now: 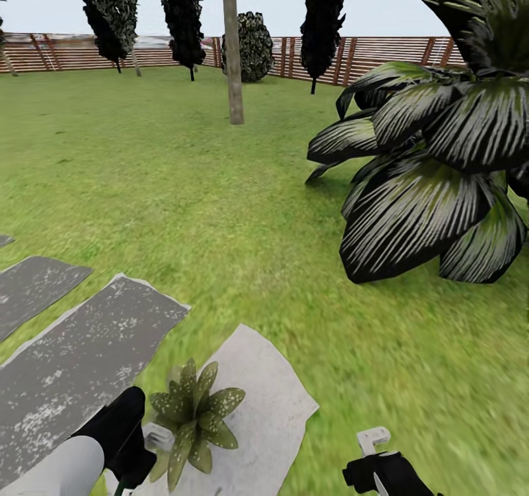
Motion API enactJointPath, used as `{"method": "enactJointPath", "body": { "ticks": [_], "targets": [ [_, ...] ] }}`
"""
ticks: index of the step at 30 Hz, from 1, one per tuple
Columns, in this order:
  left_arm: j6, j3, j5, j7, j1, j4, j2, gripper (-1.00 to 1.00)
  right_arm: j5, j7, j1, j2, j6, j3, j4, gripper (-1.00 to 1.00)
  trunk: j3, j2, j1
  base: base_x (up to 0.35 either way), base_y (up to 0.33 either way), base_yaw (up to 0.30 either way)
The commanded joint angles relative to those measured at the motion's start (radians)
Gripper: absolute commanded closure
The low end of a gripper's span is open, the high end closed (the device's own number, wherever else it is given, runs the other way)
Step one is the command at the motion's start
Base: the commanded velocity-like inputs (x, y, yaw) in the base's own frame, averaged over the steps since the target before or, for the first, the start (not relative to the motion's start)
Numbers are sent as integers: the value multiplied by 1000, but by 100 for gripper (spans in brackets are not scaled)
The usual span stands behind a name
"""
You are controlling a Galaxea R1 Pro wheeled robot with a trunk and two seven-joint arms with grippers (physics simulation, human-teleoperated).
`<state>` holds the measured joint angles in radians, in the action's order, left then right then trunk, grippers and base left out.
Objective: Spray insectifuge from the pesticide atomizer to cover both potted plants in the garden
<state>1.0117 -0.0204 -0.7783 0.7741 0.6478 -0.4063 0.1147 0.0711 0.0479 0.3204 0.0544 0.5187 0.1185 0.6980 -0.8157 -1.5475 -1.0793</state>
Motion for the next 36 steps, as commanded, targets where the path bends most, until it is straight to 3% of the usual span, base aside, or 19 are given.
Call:
{"method": "enactJointPath", "body": {
  "ticks": [1, 21, 30, 36],
  "targets": [
    [2, -3, -9, 7, 0, -2, 0, 100, 8, 5, 0, 1, 6, 3, 2, -100, -1, 0, 1, -330, 0, 0],
    [2, -4, -10, 9, 0, -2, 0, 100, 9, 5, 0, 1, 6, 3, 1, -100, -1, 0, 1, -334, 0, 0],
    [2, 0, -9, 13, 1, -3, 0, 100, 14, 4, 0, 1, 6, 3, 2, -100, -1, 0, 1, -42, 0, 0],
    [2, -4, -9, 10, 7, -20, 0, 100, 11, 5, 0, 1, 6, 2, 2, -100, 18, 42, 24, 0, 0, 0]
  ]
}}
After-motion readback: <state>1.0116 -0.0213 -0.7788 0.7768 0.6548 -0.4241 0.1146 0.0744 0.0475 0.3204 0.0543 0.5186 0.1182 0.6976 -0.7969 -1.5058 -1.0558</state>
